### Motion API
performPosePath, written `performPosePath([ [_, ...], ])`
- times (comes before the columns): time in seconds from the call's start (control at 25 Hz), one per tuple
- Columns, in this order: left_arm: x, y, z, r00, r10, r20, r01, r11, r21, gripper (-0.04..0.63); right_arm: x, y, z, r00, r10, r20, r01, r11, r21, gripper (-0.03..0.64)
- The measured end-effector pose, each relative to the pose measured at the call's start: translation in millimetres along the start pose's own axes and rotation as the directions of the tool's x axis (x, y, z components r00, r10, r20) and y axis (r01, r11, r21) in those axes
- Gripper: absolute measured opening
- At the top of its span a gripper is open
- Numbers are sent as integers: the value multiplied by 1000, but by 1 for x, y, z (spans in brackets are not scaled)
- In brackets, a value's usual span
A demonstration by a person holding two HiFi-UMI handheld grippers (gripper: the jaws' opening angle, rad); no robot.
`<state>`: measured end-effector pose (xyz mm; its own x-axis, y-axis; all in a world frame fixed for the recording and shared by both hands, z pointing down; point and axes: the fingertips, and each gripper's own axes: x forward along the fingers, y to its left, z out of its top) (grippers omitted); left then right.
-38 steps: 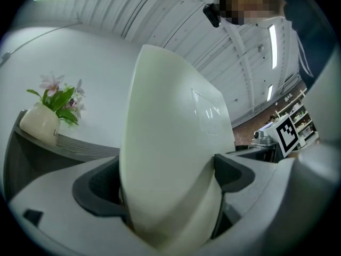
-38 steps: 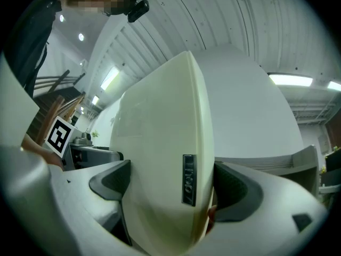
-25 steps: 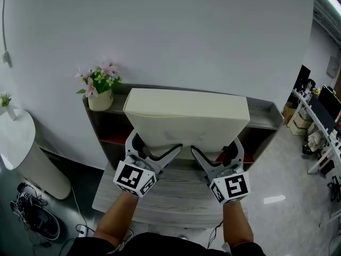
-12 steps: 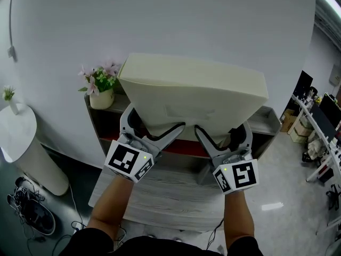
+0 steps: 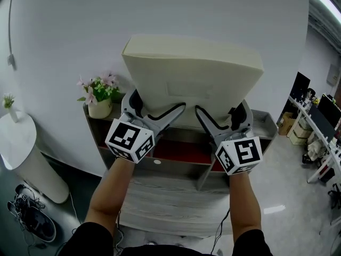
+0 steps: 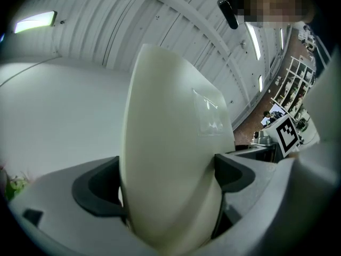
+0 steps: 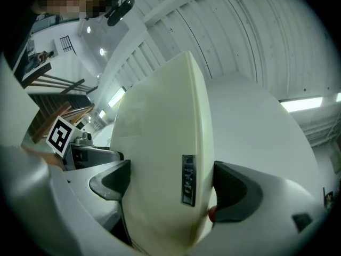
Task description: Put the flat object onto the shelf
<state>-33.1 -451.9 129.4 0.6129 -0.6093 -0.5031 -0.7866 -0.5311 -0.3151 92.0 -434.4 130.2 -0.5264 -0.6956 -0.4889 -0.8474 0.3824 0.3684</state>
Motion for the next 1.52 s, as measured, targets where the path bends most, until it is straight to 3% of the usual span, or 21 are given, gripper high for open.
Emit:
performPosePath([
  [0.24,27,13,-7,999,-18,-28,18,1000,-14,544,20,-20,-8,999,-5,-33,5,1000,23,480],
  [0.48,50,28,-45,993,-15,-117,8,998,-62,543,40,-38,-49,993,0,-120,14,993,120,479],
  [0.92,74,47,-106,974,-39,-224,-4,982,-189,543,65,-53,-100,970,25,-242,14,988,156,479],
  [1.52,92,54,-121,974,-55,-221,18,986,-166,545,76,-68,-121,976,13,-217,38,972,230,480],
])
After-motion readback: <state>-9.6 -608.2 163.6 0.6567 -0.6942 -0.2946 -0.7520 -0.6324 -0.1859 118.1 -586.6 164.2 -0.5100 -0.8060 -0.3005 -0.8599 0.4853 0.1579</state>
